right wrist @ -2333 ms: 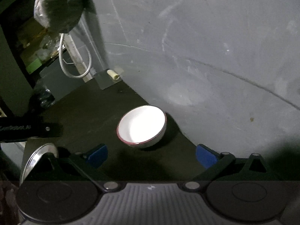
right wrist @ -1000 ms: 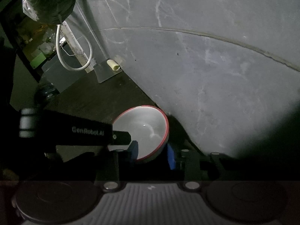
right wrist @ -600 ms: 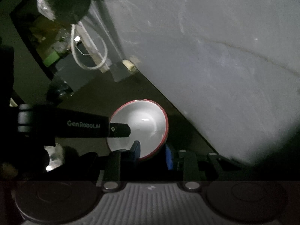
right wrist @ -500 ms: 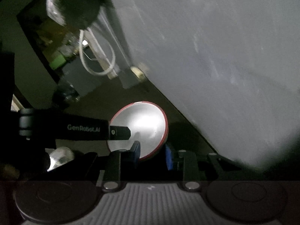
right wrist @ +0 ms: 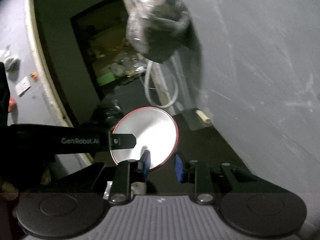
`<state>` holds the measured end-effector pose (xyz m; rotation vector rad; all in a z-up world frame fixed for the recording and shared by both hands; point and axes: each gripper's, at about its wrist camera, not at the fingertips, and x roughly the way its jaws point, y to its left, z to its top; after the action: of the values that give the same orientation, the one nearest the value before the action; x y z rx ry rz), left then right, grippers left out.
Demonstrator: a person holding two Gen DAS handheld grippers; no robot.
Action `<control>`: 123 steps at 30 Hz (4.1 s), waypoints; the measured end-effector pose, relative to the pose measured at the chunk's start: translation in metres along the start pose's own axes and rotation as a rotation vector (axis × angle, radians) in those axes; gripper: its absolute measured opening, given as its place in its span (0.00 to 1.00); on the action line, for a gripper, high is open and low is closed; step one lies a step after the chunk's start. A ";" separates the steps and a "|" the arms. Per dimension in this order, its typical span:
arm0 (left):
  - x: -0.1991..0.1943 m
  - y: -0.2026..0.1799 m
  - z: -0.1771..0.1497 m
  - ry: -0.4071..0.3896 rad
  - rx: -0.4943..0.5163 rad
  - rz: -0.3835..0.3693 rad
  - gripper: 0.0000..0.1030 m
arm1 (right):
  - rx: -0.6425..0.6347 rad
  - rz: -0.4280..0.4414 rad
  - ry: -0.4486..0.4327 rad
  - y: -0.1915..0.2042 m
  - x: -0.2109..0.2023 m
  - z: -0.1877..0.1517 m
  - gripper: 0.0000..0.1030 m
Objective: Organize plates and bowls
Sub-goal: 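Lift the red-rimmed bowl with the left tool and carry it to the steel bowl, then lower the red-rimmed bowl with the left tool into the nested bowls, then open the left tool to release the red-rimmed bowl, then move both open tools to the rim of the steel bowl stack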
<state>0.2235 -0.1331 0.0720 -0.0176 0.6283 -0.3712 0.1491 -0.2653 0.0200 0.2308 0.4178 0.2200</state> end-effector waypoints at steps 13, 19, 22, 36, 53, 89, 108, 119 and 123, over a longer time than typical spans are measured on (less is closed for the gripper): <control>-0.108 0.060 -0.055 -0.047 -0.133 0.097 0.19 | -0.180 0.142 0.032 0.105 -0.032 -0.018 0.28; -0.132 0.077 -0.090 -0.016 -0.203 0.117 0.19 | -0.228 0.178 0.101 0.134 -0.048 -0.038 0.28; -0.137 0.080 -0.109 0.007 -0.232 0.124 0.19 | -0.253 0.177 0.166 0.146 -0.053 -0.052 0.28; -0.133 0.080 -0.173 0.198 -0.295 0.141 0.20 | -0.316 0.159 0.448 0.151 -0.041 -0.091 0.28; -0.110 0.081 -0.183 0.360 -0.347 0.201 0.19 | -0.357 0.205 0.626 0.144 -0.008 -0.105 0.26; -0.108 0.087 -0.179 0.358 -0.393 0.218 0.27 | -0.379 0.208 0.661 0.145 0.001 -0.104 0.26; -0.140 0.119 -0.164 0.160 -0.392 0.426 0.99 | -0.304 0.115 0.502 0.129 -0.015 -0.076 0.81; -0.136 0.141 -0.190 0.251 -0.447 0.471 0.99 | -0.407 -0.027 0.458 0.123 -0.014 -0.081 1.00; -0.135 0.140 -0.199 0.289 -0.438 0.457 0.99 | -0.428 -0.052 0.532 0.119 -0.005 -0.088 1.00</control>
<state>0.0542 0.0630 -0.0300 -0.2386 0.9651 0.2157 0.0884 -0.1377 -0.0246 -0.2687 0.8883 0.3147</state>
